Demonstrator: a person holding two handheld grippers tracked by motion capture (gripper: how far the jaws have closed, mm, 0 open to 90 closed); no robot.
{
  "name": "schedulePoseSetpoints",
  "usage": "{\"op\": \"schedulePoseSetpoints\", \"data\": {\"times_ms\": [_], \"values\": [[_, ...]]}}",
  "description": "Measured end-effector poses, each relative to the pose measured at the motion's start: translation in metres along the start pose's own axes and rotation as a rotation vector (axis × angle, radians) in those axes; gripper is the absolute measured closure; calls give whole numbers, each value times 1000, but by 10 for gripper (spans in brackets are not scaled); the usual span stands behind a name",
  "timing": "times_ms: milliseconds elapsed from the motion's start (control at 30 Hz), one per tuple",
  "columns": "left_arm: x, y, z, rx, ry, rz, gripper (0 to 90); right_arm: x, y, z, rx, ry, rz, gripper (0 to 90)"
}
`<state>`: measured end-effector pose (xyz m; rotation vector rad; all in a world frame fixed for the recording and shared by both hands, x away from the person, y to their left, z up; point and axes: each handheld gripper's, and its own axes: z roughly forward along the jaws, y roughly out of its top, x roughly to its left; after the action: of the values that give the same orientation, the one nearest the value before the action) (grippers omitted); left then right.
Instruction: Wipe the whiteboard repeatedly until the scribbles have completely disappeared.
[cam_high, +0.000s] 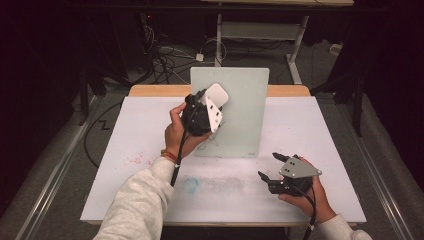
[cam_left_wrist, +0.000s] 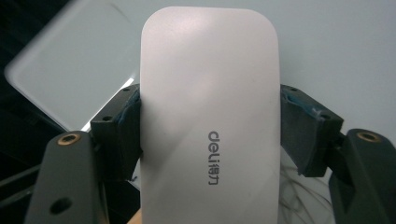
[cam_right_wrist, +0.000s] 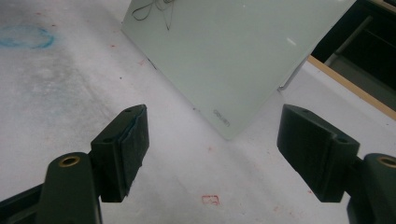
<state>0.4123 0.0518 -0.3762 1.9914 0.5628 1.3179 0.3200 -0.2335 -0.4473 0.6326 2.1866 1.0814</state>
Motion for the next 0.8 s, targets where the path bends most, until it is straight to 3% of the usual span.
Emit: {"op": "schedulePoseSetpoints", "data": {"times_ms": [333,500,800], "values": [[-31,-34,-7,29,-37,4,290,1,0,0,5,4,-7,260],[-41,-51,-10,44,-49,-24,290,0,0,1,6,2,-4,260],[-33,-44,-11,43,-38,-73,291,2,0,1,9,0,-8,260]]}}
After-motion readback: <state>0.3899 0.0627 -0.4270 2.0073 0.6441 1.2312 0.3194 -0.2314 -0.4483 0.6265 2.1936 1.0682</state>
